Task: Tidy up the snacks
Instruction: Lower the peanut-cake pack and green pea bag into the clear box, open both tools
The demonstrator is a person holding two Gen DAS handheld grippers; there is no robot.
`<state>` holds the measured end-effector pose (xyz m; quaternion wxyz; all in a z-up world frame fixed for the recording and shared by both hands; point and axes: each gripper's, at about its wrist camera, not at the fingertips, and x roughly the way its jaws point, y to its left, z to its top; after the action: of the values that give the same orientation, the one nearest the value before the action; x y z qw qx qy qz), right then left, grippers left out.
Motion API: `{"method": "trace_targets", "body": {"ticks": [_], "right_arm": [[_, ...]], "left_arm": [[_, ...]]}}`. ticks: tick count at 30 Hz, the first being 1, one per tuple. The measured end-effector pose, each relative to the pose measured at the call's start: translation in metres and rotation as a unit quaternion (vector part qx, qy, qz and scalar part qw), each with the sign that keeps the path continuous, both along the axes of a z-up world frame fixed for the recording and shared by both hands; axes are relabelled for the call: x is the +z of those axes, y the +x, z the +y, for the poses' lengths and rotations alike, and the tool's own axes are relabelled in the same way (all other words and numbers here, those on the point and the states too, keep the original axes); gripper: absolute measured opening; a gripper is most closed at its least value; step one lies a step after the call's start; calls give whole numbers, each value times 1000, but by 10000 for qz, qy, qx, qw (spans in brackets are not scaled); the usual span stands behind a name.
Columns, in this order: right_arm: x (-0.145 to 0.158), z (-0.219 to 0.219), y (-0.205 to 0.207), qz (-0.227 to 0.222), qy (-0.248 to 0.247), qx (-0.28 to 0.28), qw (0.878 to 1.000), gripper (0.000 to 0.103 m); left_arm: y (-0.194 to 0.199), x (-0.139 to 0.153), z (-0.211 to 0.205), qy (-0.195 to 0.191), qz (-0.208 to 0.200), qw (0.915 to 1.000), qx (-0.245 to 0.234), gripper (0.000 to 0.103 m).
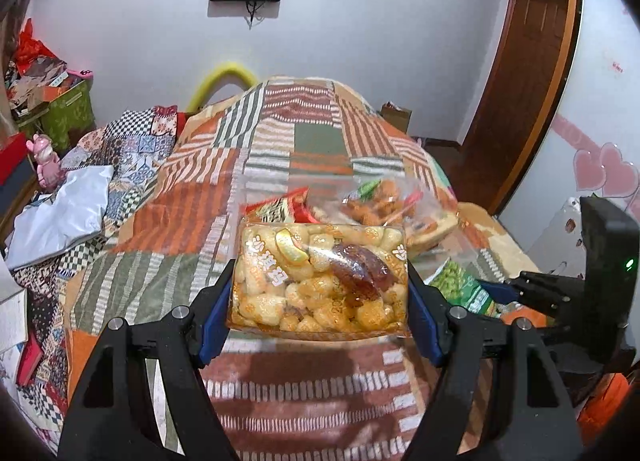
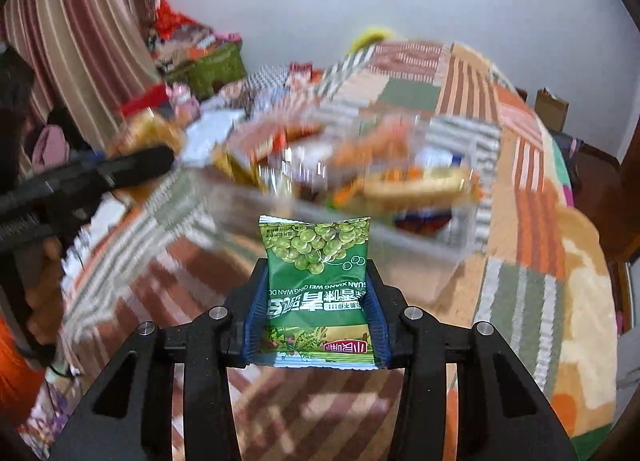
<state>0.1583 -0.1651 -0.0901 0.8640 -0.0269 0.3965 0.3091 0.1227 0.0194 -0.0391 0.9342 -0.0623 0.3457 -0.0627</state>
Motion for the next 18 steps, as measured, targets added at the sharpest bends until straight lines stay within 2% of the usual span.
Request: {"method": "trace_targets", "body": {"ticks": [6,11,16,18], "right_arm": [[21,9,25,-354,206,-238,9989,40],[24,20,51,-519,117,-438,9976,40],[19,30,73,-460,30,-465,9979,40],[16,32,80,-407,4,-452,9982,40]], "left_arm": [[29,6,-3,47,-89,9999,16,74],[64,-6,7,-151,180,9996,146,74],[91,-25,18,-413,480,9977,229,74],[98,-34,19,-401,562,9974,229,74]]}}
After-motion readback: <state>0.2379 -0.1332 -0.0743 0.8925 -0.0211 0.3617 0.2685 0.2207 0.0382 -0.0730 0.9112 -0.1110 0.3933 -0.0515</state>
